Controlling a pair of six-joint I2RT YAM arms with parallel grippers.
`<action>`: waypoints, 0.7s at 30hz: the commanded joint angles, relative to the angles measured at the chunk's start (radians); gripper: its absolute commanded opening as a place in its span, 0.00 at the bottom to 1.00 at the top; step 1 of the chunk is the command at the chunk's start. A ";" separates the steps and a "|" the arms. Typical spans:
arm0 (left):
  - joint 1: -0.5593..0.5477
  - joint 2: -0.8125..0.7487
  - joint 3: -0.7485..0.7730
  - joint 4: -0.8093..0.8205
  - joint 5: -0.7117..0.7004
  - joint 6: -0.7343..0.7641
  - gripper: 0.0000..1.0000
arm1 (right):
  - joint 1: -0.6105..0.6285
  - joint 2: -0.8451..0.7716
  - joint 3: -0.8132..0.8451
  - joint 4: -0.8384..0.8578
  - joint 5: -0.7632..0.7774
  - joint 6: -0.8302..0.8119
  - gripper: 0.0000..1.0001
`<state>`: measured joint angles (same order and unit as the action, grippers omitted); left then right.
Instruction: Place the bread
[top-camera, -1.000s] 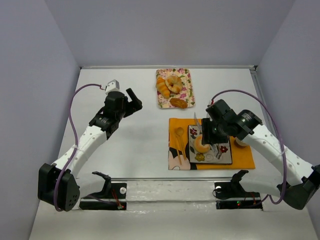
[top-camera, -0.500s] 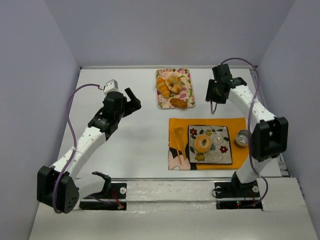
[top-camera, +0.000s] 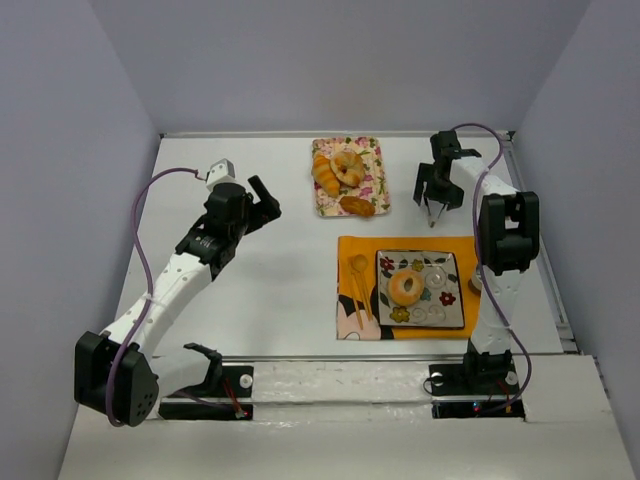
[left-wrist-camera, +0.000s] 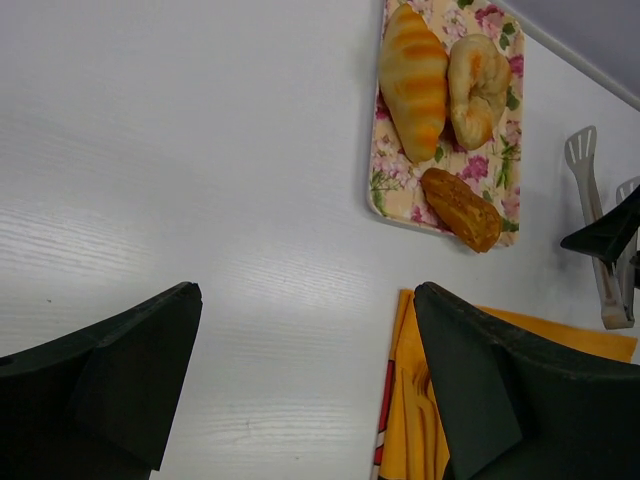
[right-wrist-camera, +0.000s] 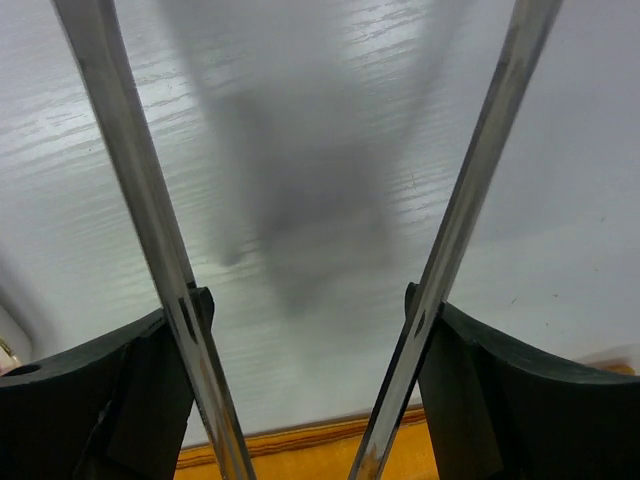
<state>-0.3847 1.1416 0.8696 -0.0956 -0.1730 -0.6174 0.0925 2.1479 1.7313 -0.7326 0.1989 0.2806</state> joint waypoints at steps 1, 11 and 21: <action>0.003 -0.002 0.009 0.019 0.003 0.016 0.99 | -0.002 -0.029 0.054 0.012 0.017 -0.041 0.89; 0.003 -0.006 0.009 0.020 0.017 0.016 0.99 | -0.002 -0.176 0.018 -0.025 0.031 -0.038 1.00; 0.004 -0.085 -0.035 0.034 -0.078 -0.001 0.99 | -0.002 -0.753 -0.484 0.102 0.004 0.078 0.99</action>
<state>-0.3843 1.1137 0.8604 -0.0937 -0.1848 -0.6178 0.0925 1.6192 1.4536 -0.7074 0.2173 0.2958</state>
